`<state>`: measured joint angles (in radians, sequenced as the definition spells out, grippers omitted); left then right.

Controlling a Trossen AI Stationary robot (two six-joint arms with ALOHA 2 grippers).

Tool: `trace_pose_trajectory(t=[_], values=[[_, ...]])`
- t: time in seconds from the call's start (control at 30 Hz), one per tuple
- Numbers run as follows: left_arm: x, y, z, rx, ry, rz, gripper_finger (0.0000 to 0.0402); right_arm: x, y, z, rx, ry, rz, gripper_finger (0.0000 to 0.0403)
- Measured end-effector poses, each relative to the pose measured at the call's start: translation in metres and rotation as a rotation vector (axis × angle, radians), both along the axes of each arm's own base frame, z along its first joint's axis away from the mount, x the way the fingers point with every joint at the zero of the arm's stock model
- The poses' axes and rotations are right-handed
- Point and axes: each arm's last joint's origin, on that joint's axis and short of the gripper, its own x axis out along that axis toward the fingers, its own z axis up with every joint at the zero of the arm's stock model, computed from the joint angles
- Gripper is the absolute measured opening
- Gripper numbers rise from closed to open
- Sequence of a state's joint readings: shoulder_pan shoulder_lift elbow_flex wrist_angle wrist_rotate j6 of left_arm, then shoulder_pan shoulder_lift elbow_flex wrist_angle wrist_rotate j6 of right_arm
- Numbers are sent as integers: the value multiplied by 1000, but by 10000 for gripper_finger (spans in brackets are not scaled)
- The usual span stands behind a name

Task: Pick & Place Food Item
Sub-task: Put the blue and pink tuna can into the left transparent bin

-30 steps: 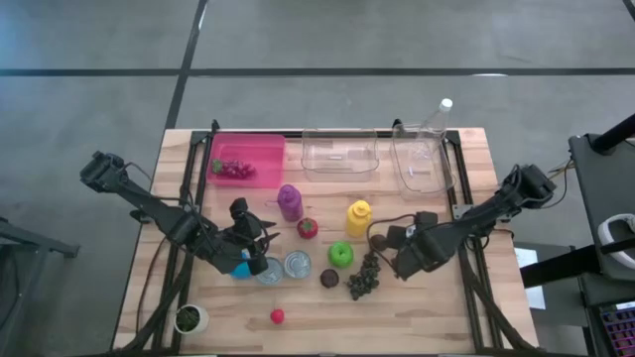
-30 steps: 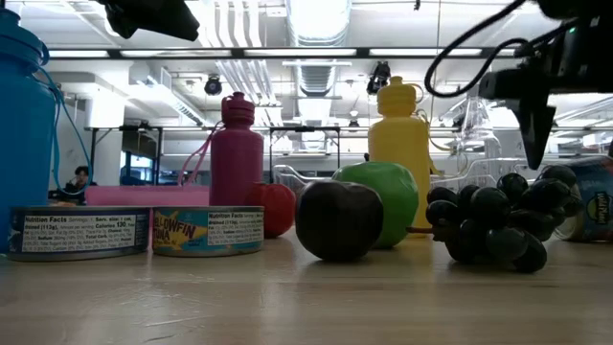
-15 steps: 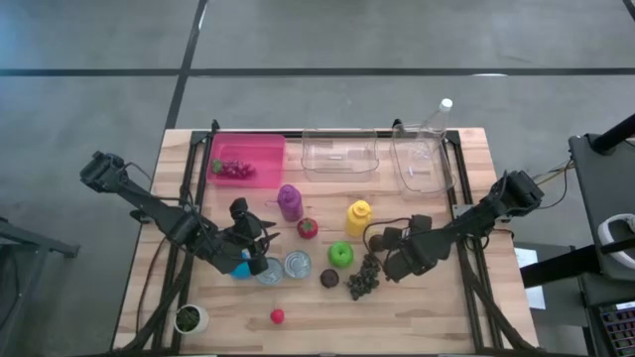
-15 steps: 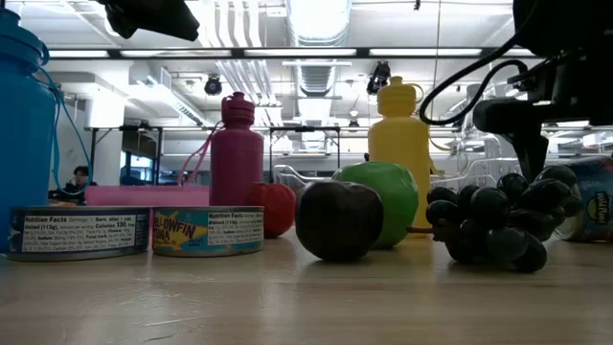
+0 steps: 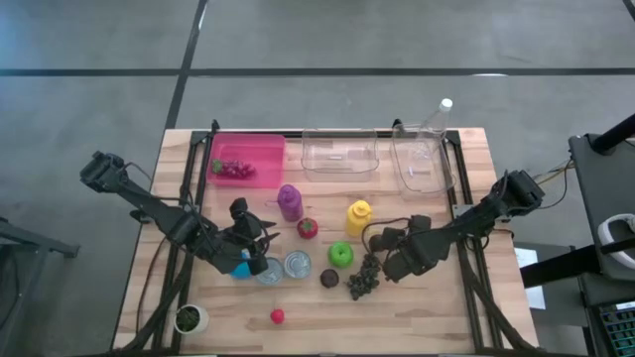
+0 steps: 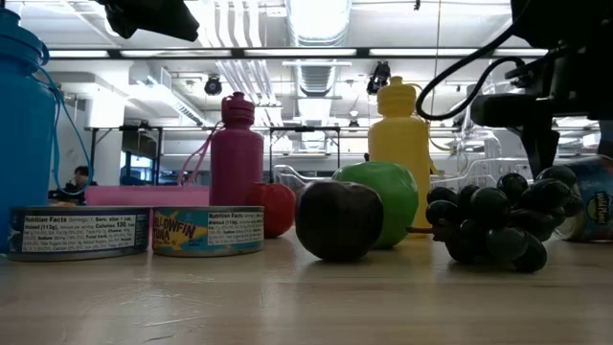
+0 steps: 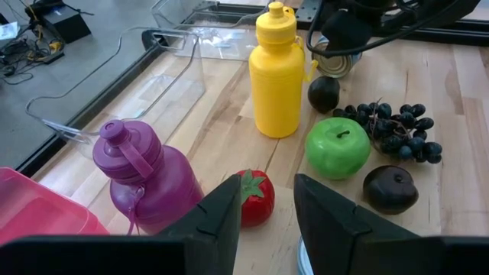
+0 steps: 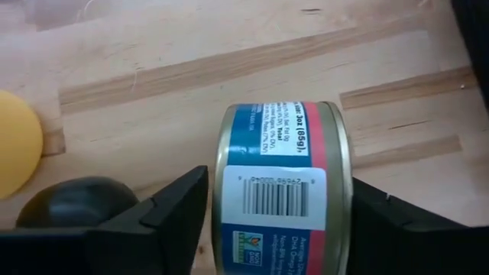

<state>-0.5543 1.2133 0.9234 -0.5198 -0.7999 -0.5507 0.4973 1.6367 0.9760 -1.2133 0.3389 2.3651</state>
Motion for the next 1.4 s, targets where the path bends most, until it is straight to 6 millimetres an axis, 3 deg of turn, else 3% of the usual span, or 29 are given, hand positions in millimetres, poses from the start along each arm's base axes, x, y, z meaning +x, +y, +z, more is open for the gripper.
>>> trace_pose_trajectory(t=[0.27, 0.57, 0.8, 1.4], values=[[0, 0, 0, 0, 0, 0, 126, 0, 0, 0, 11, 50, 108, 190], [0, 0, 0, 0, 0, 0, 125, 0, 0, 0, 13, 52, 104, 209], [0, 0, 0, 0, 0, 0, 129, 0, 0, 0, 13, 50, 104, 192], [0, 0, 0, 0, 0, 0, 130, 0, 0, 0, 12, 56, 108, 193]])
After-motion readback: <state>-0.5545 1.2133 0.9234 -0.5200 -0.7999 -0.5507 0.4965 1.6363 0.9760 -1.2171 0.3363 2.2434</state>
